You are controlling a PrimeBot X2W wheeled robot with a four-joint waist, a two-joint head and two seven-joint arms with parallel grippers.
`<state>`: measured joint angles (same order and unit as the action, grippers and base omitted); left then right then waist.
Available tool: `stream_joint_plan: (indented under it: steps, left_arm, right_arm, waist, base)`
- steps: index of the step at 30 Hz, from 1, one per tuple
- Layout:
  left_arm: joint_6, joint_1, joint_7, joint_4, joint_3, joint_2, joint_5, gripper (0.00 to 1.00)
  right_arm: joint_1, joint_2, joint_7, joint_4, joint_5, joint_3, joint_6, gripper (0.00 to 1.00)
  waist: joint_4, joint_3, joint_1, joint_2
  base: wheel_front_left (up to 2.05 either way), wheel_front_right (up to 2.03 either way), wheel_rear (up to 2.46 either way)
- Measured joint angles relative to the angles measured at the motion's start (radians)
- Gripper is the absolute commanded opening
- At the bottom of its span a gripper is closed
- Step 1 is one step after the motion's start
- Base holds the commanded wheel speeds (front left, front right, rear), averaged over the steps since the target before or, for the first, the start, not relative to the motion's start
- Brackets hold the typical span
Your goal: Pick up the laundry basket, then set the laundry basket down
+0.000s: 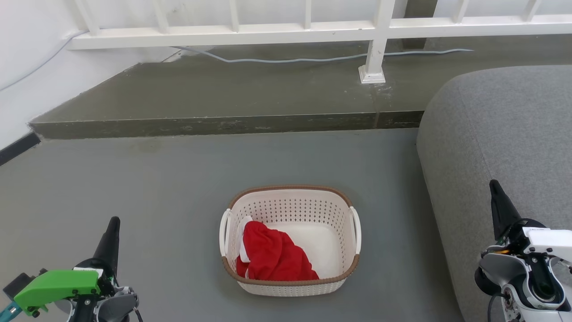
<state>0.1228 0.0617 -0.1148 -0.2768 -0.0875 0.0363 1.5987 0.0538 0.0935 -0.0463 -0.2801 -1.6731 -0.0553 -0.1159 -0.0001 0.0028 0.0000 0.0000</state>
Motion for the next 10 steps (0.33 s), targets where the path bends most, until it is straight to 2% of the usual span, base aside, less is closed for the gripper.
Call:
stream_joint_plan:
  steps: [10]
  left_arm:
    - [0.0,0.0,0.0,0.0,0.0,0.0,0.0,0.0]
  right_arm:
    - [0.0,-0.001,0.0,0.0,0.0,-0.001,0.0,0.0]
  waist:
    - [0.0,0.0,0.0,0.0]
  base:
    - [0.0,0.0,0.0]
